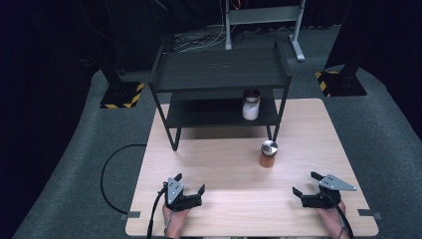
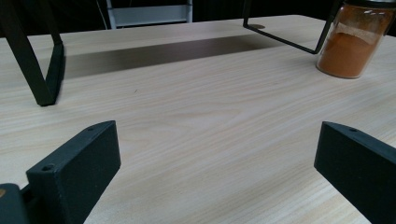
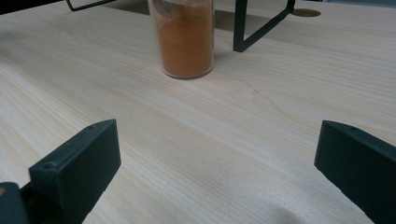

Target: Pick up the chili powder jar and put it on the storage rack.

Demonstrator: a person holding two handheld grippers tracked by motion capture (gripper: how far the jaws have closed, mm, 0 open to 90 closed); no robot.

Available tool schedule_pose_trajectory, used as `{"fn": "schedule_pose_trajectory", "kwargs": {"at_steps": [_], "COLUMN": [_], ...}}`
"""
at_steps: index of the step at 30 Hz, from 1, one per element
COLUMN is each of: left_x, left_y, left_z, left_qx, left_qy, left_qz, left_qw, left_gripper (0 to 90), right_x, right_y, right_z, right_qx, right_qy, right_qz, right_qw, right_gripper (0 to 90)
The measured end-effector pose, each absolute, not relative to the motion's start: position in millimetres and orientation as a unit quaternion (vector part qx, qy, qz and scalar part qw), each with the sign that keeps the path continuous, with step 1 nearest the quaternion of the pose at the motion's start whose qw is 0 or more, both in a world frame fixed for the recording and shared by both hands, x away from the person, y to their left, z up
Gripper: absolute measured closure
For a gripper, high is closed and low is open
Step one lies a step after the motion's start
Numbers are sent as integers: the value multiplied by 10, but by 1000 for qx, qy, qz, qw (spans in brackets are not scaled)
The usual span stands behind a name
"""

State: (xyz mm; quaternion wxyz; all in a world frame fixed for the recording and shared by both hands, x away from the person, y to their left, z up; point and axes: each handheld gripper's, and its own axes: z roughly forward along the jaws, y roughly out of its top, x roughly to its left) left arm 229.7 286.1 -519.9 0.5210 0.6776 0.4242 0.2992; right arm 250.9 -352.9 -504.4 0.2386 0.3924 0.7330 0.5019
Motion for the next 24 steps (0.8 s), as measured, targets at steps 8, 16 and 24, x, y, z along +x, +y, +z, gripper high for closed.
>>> {"fn": "schedule_pose_trajectory", "kwargs": {"at_steps": [8, 16, 24], "left_x": [2282, 2290, 2286], "left_y": [2885, 2922, 2968], "left_z": [-5216, -5227, -5254], "left_qx": [674, 674, 663], "left_qy": [422, 416, 422], "left_qz": [299, 295, 290], "left_qw": [527, 535, 547], "left_gripper": [5, 5, 5], "right_x": [2490, 2427, 2400], "right_y": [-3520, -3413, -2765], "right_z": [-5073, -5052, -4979], "right_qx": [381, 412, 449], "right_qy": [733, 712, 674], "right_qz": [508, 511, 505], "right_qw": [245, 249, 298], "right_gripper": [0, 0, 0]}}
